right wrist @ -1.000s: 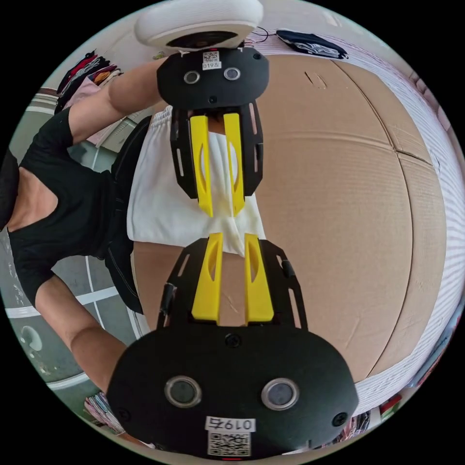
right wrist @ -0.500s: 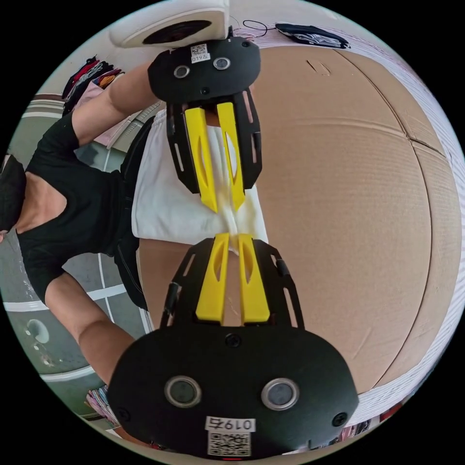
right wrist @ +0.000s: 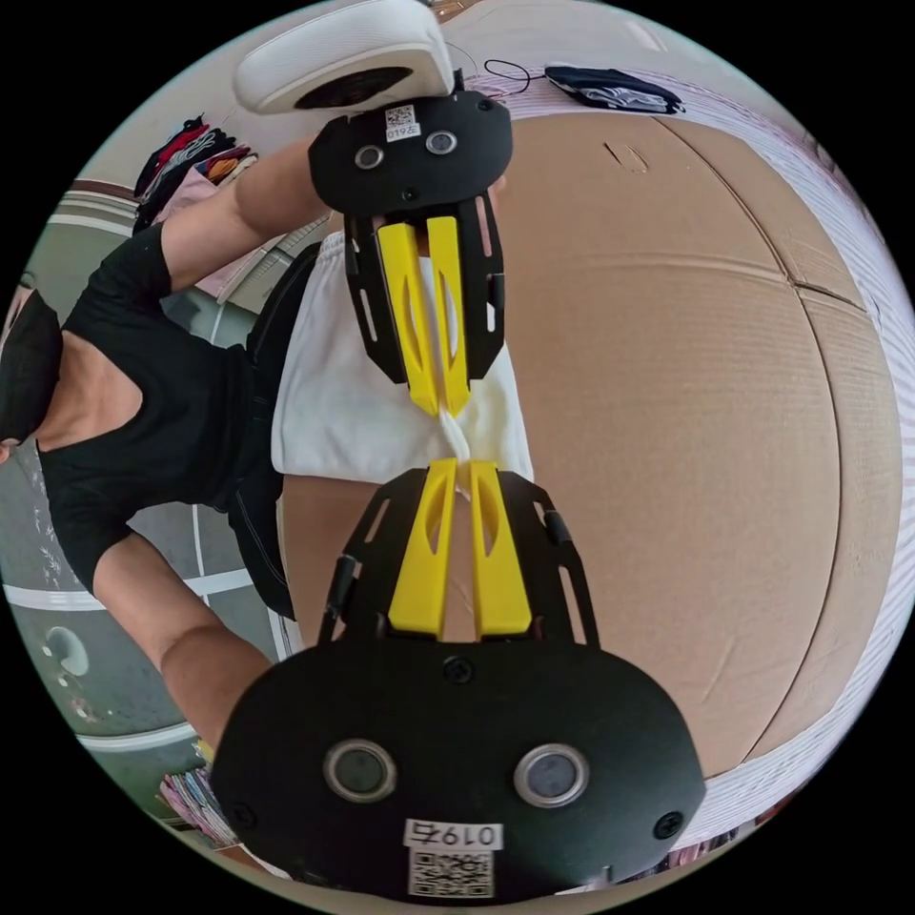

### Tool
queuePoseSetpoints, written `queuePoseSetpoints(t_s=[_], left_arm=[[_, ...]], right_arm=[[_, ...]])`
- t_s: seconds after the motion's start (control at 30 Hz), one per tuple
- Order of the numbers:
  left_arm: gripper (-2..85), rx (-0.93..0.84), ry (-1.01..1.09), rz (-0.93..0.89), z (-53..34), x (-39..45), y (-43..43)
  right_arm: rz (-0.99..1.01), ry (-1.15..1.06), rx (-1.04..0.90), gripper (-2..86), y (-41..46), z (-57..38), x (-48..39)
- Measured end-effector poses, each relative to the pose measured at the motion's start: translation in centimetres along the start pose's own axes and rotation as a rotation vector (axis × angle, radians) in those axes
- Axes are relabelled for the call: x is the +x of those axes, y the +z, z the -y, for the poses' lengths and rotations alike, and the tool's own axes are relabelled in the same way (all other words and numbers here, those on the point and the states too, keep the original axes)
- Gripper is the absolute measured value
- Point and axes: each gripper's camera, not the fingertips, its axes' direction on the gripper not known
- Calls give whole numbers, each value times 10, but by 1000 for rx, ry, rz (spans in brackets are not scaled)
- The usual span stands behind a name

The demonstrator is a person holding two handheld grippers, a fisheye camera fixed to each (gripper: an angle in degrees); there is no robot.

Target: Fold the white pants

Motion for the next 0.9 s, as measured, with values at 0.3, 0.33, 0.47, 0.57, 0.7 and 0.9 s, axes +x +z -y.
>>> queuePoseSetpoints(t_s=[0.3, 0.33, 0.47, 0.57, 0.7, 0.9], left_arm=[[8, -14, -72, 0, -16, -14, -20], [8, -23, -80, -4, -18, -16, -19], [8, -17, -86, -9, -29, -19, -19], [8, 7, -51, 23, -35, -12, -32], [9, 26, -16, 40, -43, -7, -52], [8, 33, 13, 67, -58, -4, -75]], right_arm=[[-22, 50, 29, 18, -7, 7, 15], [-17, 73, 28, 24, -4, 10, 22], [-10, 85, 50, 47, -1, 12, 33], [-18, 61, 91, 55, -7, 12, 34], [27, 42, 76, 73, -6, 26, 41], [47, 12, 26, 68, 1, 59, 51]])
